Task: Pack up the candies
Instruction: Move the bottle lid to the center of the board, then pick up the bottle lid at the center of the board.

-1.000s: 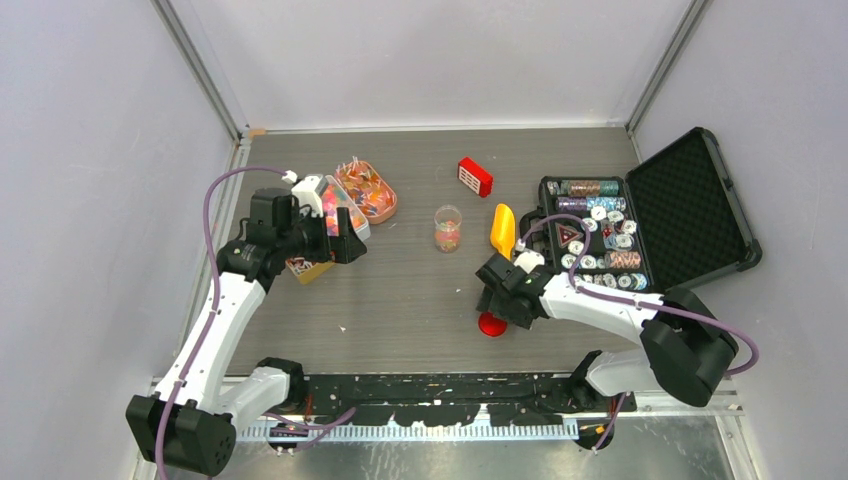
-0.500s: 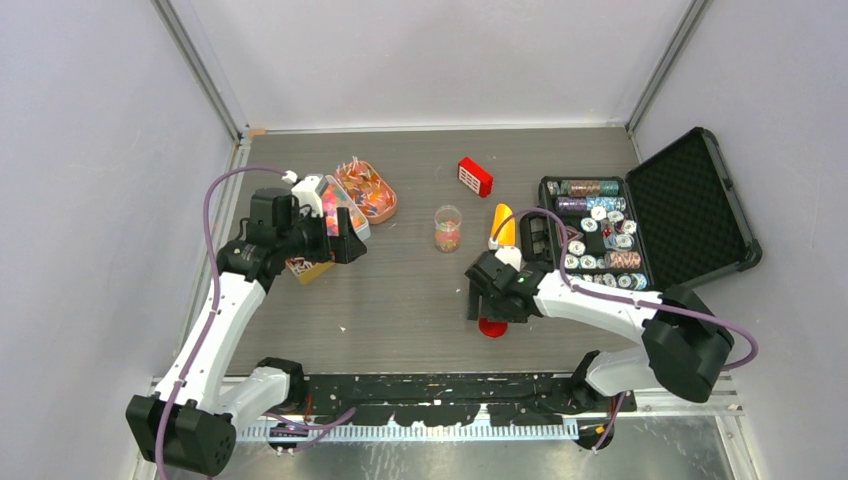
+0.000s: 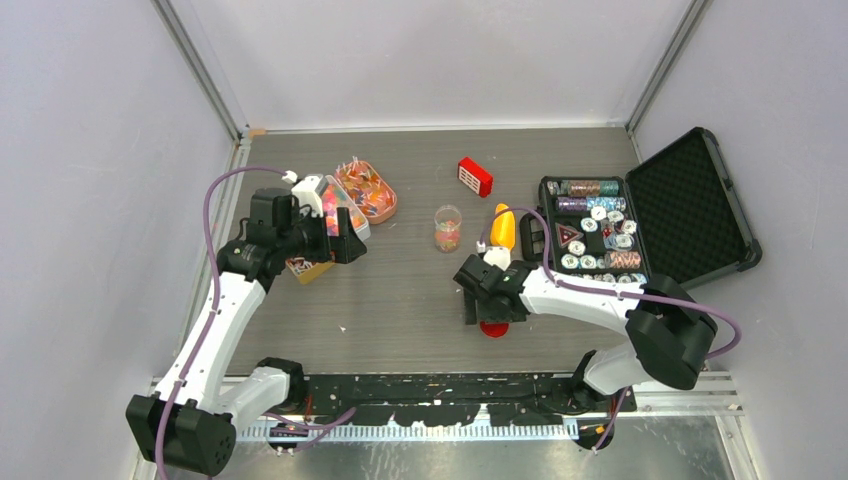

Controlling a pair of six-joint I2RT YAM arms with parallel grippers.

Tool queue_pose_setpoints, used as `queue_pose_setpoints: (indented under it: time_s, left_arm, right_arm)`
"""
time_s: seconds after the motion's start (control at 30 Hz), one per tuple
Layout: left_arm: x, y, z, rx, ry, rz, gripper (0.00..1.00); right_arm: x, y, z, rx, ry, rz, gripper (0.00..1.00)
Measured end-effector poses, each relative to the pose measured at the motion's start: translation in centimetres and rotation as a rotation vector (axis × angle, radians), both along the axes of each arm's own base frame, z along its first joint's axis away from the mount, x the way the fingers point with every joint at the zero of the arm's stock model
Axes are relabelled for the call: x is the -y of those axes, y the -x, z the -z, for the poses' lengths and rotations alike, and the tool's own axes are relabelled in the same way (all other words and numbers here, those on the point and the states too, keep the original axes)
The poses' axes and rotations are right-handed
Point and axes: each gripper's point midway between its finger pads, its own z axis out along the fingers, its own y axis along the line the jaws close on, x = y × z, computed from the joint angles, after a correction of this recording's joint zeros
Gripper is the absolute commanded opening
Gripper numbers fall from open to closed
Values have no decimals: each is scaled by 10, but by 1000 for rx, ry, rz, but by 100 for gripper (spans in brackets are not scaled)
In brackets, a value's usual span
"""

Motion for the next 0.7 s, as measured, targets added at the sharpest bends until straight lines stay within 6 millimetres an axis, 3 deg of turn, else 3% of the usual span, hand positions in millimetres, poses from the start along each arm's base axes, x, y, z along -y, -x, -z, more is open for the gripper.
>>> queue_pose_setpoints:
  time_s: [0.37,0.7]
  left_arm:
    - [0,0,1,-3,-1,0,100]
    - [0,0,1,-3,-1,0,100]
  right_arm:
    - [5,-1,-1,10,24,-24,80]
    - [9,3,12,-9,40,-33,75]
